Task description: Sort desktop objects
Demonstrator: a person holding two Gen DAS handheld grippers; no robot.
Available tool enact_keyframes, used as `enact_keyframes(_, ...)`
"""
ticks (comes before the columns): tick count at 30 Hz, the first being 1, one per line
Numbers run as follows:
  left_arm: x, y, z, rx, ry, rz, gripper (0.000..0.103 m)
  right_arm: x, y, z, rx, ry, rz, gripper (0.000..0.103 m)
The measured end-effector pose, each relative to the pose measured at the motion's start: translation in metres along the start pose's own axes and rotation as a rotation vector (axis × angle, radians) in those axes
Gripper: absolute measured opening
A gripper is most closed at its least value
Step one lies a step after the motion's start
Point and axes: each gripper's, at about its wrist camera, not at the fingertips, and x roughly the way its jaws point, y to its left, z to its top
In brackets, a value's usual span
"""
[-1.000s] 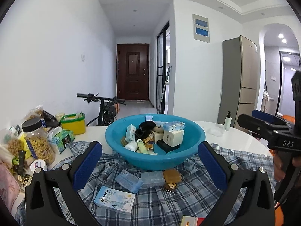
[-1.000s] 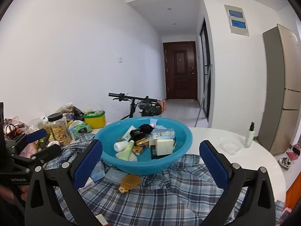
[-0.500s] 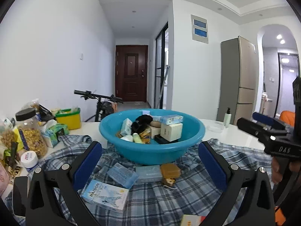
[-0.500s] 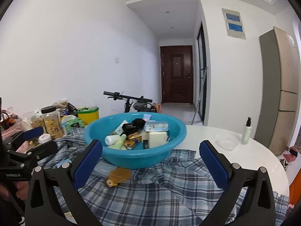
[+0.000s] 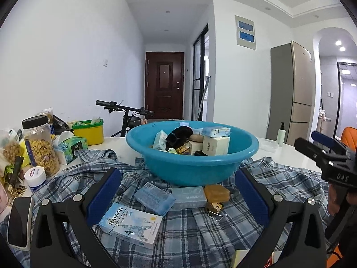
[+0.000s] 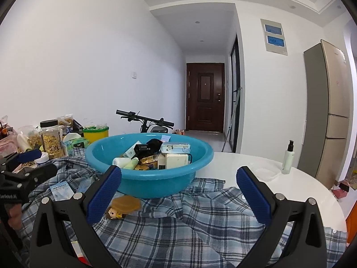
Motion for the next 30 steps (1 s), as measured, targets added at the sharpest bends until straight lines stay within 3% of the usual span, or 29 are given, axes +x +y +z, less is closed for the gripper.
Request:
enact_keyframes(17,-0.003,0.005,-0.009,-0.005,-0.057,0.046,0.103,0.006,0.012,-0.016,-0.009,0.022,0.014,0.103)
enact_keyframes(30,0.008,0.010,-0.011,-0.022,-0.011,0.077,0.103,0.018,0.010,-0.020,0.001,0.096,-0.002,0.103)
